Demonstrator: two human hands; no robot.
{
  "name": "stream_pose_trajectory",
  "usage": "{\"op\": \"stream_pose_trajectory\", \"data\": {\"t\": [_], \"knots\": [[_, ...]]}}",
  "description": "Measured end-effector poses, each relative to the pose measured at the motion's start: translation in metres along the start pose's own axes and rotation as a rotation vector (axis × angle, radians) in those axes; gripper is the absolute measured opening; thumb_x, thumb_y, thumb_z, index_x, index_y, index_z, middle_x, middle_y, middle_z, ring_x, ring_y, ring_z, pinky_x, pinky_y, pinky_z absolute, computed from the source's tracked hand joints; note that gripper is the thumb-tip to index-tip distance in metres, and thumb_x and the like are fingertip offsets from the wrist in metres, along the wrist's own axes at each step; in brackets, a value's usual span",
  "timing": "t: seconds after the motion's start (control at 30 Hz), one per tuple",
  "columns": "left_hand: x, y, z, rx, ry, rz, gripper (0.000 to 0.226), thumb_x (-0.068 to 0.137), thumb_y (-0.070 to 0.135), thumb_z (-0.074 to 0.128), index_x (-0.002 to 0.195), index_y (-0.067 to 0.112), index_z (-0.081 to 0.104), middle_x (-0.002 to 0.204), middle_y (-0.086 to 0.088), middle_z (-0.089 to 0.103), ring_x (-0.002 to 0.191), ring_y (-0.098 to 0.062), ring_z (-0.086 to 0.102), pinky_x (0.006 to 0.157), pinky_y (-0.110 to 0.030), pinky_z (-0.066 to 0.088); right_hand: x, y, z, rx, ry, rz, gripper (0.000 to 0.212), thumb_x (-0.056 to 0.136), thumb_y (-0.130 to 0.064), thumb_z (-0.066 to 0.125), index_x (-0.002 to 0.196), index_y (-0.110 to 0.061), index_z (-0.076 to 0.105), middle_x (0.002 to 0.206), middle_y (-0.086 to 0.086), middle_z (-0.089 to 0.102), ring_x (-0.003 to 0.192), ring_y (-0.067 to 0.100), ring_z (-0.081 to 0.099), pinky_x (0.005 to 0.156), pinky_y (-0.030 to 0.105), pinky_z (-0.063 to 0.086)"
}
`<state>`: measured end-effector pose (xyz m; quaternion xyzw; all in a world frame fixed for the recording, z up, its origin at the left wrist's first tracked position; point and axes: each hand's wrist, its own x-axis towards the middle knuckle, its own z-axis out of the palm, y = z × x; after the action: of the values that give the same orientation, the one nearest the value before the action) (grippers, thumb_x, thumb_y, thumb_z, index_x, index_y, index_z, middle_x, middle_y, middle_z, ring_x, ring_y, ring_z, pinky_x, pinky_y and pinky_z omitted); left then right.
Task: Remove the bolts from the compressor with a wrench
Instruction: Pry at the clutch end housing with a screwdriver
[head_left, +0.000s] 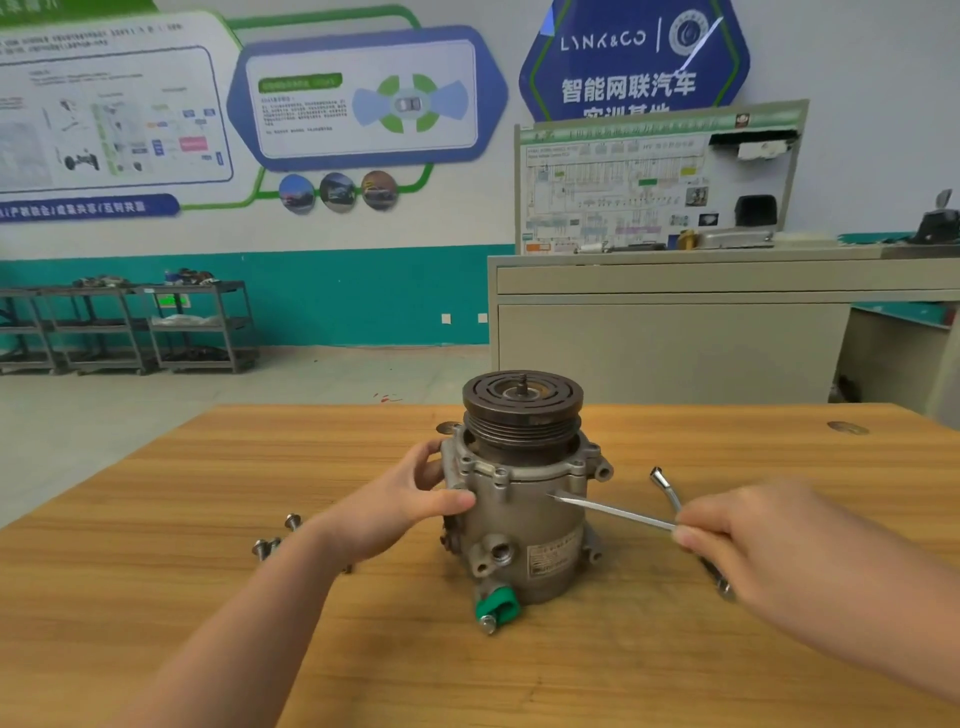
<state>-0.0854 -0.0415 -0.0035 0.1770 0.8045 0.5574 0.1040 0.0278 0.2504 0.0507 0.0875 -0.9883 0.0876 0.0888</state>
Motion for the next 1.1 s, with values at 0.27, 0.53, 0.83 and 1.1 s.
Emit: {"op": "stream_pose_trajectory", "data": {"t": [0.27, 0.53, 0.83, 1.1], "knots": [[0.003, 0.015, 0.022, 0.26, 0.148, 0.192, 0.1, 0.06, 0.055, 0.086, 0.137, 0.046, 0.024, 0.142, 0.017, 0.036, 0.132, -0.003, 0.034, 0.113, -0.031, 0.032, 0.021, -0.023, 0.011, -0.054, -0.006, -0.033, 0.037, 0.1, -0.042, 0.039, 0.066, -0.028, 0.045, 0.063, -0.005, 0.05, 0.06, 0.009, 0.048, 0.055, 0.023, 0.038], [0.009, 0.01, 0.03, 0.228, 0.233, 0.211, 0.095, 0.06, 0.051, 0.088, 0.137, 0.038, 0.033, 0.133, 0.016, 0.039, 0.131, -0.009, 0.035, 0.115, -0.042, 0.033, 0.03, -0.029, 0.004, -0.118, -0.087, -0.058, 0.03, 0.101, -0.04, 0.04, 0.077, -0.027, 0.054, 0.067, -0.006, 0.051, 0.061, 0.008, 0.049, 0.05, 0.019, 0.034], [0.009, 0.007, 0.029, 0.229, 0.248, 0.122, 0.116, 0.046, 0.058, 0.084, 0.142, 0.036, 0.021, 0.131, 0.015, 0.031, 0.125, -0.007, 0.036, 0.11, -0.029, 0.032, 0.044, -0.023, -0.015, -0.035, -0.155, -0.103, 0.028, 0.098, -0.038, 0.051, 0.081, -0.025, 0.068, 0.06, -0.003, 0.058, 0.056, 0.009, 0.053, 0.054, 0.023, 0.044], [0.011, 0.007, 0.029, 0.234, 0.241, 0.107, 0.127, 0.046, 0.059, 0.083, 0.15, 0.029, 0.017, 0.132, 0.014, 0.03, 0.126, -0.007, 0.035, 0.105, -0.024, 0.031, 0.03, -0.026, 0.02, 0.149, -0.071, -0.05, 0.039, 0.1, -0.032, 0.049, 0.062, -0.023, 0.046, 0.056, -0.005, 0.042, 0.053, 0.008, 0.039, 0.054, 0.018, 0.036]]}}
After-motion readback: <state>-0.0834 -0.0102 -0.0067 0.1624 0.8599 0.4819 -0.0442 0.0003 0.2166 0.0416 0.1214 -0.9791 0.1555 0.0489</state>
